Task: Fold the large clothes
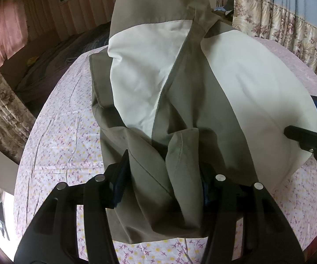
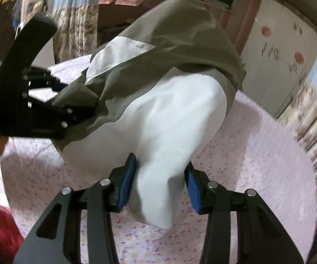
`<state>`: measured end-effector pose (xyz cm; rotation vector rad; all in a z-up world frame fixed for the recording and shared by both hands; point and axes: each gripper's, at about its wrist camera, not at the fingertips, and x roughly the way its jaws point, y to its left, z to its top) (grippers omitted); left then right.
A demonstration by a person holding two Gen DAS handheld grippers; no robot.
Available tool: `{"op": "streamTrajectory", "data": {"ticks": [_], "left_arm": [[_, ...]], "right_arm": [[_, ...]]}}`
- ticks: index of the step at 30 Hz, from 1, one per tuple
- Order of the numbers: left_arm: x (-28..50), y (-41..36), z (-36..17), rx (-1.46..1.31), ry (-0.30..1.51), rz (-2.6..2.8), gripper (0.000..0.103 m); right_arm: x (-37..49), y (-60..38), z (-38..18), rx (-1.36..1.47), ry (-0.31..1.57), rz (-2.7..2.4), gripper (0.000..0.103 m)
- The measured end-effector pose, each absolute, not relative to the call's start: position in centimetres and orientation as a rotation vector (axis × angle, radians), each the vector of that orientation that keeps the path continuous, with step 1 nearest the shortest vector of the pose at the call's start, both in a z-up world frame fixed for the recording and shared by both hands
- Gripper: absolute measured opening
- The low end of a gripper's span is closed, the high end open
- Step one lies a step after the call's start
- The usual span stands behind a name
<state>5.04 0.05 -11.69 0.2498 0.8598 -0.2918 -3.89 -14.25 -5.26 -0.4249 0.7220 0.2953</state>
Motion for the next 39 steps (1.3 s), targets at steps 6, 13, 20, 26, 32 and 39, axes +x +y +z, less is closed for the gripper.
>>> {"op": "streamTrajectory", "data": {"ticks": [6, 13, 20, 26, 32, 39], "left_arm": [[4.7, 0.3, -11.6, 0.223, 0.838, -0.304, 0.052], [4.5, -0.4, -11.7, 0.228, 0.834, -0.285, 0.052], [5.1, -0.8, -11.7, 0.232, 0.825, -0.277, 0.052], [6.0, -0.4, -11.7, 0.261, 0.821, -0.205, 0.087], [7.2, 2.1, -12.6, 0.176, 0.869, -0.215, 0.100], [7.9, 1.4, -13.1, 0.080, 0.876, -0.362, 0.072]], "right_arm": [[-5.1, -13.5, -4.9, -0.579, 0.681, 0.288, 0.038], [-5.1, -14.5, -4.5, -0.475, 0.697, 0.309, 0.038], [-3.9, -15.6, -4.8, -0.332, 0.710, 0.312, 0.039], [-2.9, -16.5, -5.5, -0.192, 0.721, 0.280, 0.068], [-1.2, -16.9, -6.7, -0.074, 0.754, 0.311, 0.074], [-2.0, -15.4, -6.3, -0.240, 0.670, 0.305, 0.041]]}}
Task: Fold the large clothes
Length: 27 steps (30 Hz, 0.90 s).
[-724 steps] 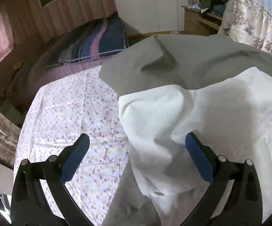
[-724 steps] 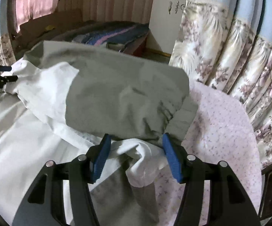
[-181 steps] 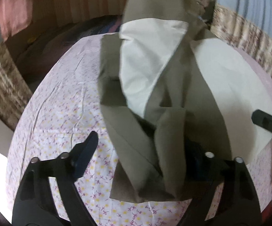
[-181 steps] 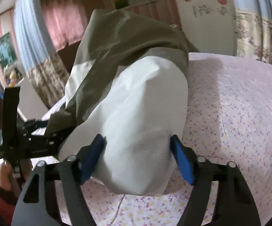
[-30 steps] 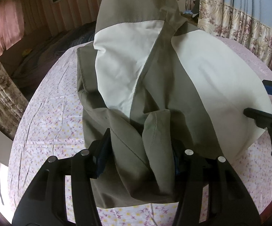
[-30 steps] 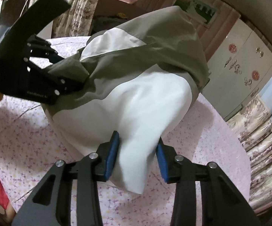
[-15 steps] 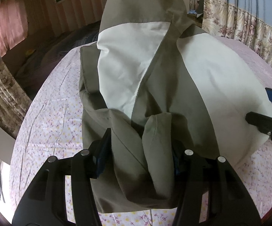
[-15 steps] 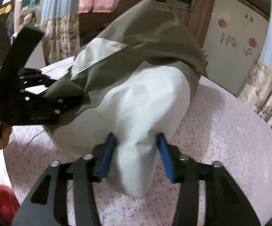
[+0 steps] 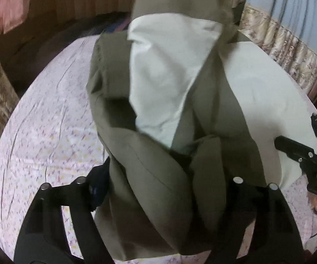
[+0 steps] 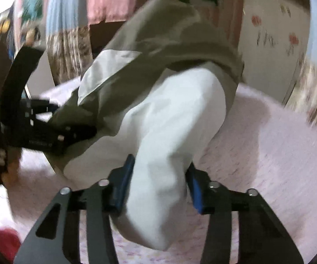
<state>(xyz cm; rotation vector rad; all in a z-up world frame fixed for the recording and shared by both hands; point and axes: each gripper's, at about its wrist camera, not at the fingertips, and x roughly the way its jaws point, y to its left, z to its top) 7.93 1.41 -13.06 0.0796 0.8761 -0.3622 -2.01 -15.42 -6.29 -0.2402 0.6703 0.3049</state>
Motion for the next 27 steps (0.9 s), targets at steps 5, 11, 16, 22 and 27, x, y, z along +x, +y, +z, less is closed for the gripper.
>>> {"op": "streamTrajectory", "data": {"ticks": [5, 11, 16, 22, 27], "left_arm": [[8.1, -2.0, -12.7, 0.104, 0.834, -0.368, 0.068], [8.2, -8.4, -11.5, 0.178, 0.773, -0.391, 0.068], [8.1, -13.3, -10.4, 0.213, 0.752, -0.468, 0.067], [8.1, -14.5, -10.3, 0.223, 0.754, -0.486, 0.071], [7.2, -12.5, -9.7, 0.247, 0.713, -0.393, 0.100]], "right_arm": [[-2.9, -16.7, -5.7, -0.329, 0.627, 0.244, 0.034], [-3.5, -21.8, -5.7, -0.294, 0.610, 0.130, 0.032], [-3.9, -25.3, -5.2, -0.290, 0.601, 0.041, 0.032], [-3.1, -27.2, -5.4, -0.216, 0.636, 0.050, 0.034], [-4.0, -29.4, -4.7, -0.120, 0.634, 0.069, 0.062]]}}
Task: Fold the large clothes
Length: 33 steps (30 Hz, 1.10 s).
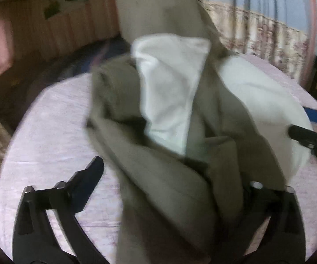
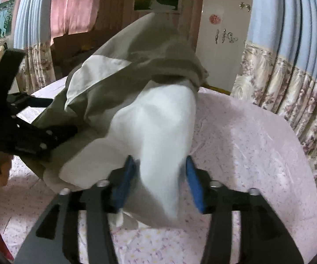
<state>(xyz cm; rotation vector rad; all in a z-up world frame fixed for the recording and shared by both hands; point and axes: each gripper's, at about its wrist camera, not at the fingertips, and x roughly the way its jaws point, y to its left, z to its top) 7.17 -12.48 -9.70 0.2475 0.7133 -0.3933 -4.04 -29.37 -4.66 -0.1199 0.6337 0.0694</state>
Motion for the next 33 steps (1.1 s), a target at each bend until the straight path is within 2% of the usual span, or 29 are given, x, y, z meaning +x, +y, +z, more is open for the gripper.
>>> {"op": "streamTrajectory", "data": {"ticks": [1, 7, 9, 21, 25, 33], "left_arm": [[7.0, -12.1, -9.4, 0.239, 0.715, -0.398, 0.100], [5.4, -10.2, -7.5, 0.197, 0.753, -0.383, 0.100], [4.4, -9.7, -6.2, 0.216, 0.728, -0.355, 0.100], [-1.0, -5.5, 2.2, 0.082, 0.503, -0.204, 0.100], [-1.6, -4.6, 3.4, 0.079, 0.495, -0.185, 0.100], [-3.2, -4.5, 4.2, 0.062, 0.453, -0.177, 0.100]], "right_arm": [[-4.4, -29.7, -4.3, -0.122, 0.615, 0.048, 0.072], [-6.4, -31.2, -2.0, 0.017, 0.553, 0.036, 0.096], [-6.9, -31.0, -1.2, 0.042, 0.532, 0.015, 0.101], [-10.5, -27.5, 3.9, 0.088, 0.438, -0.110, 0.101], [-10.8, -26.3, 4.8, 0.030, 0.451, -0.308, 0.101], [-12.0, -25.7, 5.6, 0.059, 0.452, -0.289, 0.101]]}}
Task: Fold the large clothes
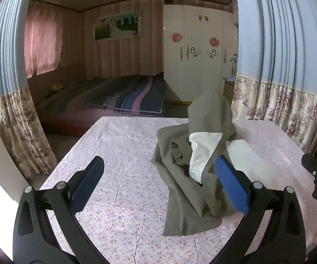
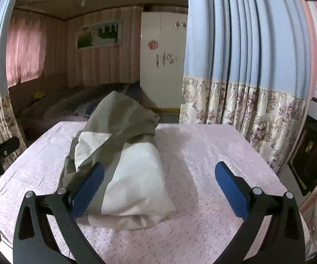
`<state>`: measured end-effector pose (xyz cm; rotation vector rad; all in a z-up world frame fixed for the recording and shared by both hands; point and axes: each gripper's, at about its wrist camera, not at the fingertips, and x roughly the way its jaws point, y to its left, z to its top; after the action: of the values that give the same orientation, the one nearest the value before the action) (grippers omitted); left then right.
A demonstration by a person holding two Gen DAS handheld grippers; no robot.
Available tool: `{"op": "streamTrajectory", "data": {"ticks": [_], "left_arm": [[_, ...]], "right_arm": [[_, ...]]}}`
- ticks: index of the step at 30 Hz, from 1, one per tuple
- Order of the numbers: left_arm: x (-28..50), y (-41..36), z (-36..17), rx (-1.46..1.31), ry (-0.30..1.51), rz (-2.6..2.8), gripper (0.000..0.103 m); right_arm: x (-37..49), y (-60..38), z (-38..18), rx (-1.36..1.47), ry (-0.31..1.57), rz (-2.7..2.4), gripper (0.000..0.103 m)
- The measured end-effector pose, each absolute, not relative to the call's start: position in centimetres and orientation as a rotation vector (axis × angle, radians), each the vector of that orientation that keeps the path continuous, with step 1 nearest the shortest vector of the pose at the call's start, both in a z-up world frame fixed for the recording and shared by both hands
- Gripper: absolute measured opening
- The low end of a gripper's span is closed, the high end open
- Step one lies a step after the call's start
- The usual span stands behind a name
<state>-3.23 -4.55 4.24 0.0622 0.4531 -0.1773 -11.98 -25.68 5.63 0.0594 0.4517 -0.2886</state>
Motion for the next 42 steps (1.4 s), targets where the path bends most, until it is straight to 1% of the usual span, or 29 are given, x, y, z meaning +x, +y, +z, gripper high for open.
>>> {"op": "streamTrajectory", "data": {"ticks": [8, 21, 42], "left_arm": [[-4.9, -7.3, 3.8, 0.235, 0.397, -0.047, 0.100], [-4.3, -7.3, 3.2, 0.172, 0.492, -0.115, 0.100], [-2.7, -7.3, 3.0, 0.148, 0.533, -0.125, 0.100]], "right_arm": [[-12.6, -25.5, 5.8, 0.111, 0.491, -0.229, 0.101], [-12.3, -26.2, 5.5, 0.135, 0.495, -0.257, 0.101], [-9.8, -26.5, 4.5, 0.100, 0.544, -0.295, 0.101]]}}
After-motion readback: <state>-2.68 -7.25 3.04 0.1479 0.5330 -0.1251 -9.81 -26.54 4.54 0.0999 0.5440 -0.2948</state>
